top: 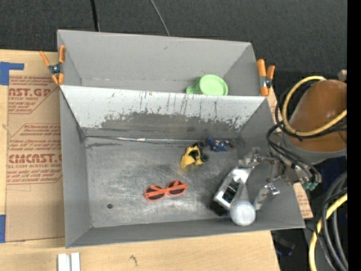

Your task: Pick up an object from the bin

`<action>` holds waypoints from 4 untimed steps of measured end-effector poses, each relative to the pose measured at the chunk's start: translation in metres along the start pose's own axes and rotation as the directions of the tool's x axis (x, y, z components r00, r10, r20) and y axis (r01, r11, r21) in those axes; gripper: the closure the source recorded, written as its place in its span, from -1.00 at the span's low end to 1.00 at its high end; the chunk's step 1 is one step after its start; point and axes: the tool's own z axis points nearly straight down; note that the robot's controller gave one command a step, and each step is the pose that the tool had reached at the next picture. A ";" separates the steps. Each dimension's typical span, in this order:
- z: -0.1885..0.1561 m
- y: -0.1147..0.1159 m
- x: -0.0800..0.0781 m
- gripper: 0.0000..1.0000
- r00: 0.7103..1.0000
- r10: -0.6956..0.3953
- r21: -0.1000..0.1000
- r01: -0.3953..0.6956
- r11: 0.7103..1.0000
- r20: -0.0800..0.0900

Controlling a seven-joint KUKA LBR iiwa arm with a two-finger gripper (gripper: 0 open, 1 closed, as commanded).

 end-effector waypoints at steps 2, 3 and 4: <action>0.047 0.036 -0.009 -1.00 0.915 -0.404 0.002 0.404 0.915 0.002; 0.072 0.051 -0.015 -1.00 0.772 -0.635 0.005 0.635 0.772 0.005; 0.089 0.050 -0.036 1.00 0.682 -0.731 0.008 0.731 0.682 -0.010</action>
Offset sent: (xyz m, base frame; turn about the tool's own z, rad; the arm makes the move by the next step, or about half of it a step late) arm -0.0019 0.0438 -0.0540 -0.4116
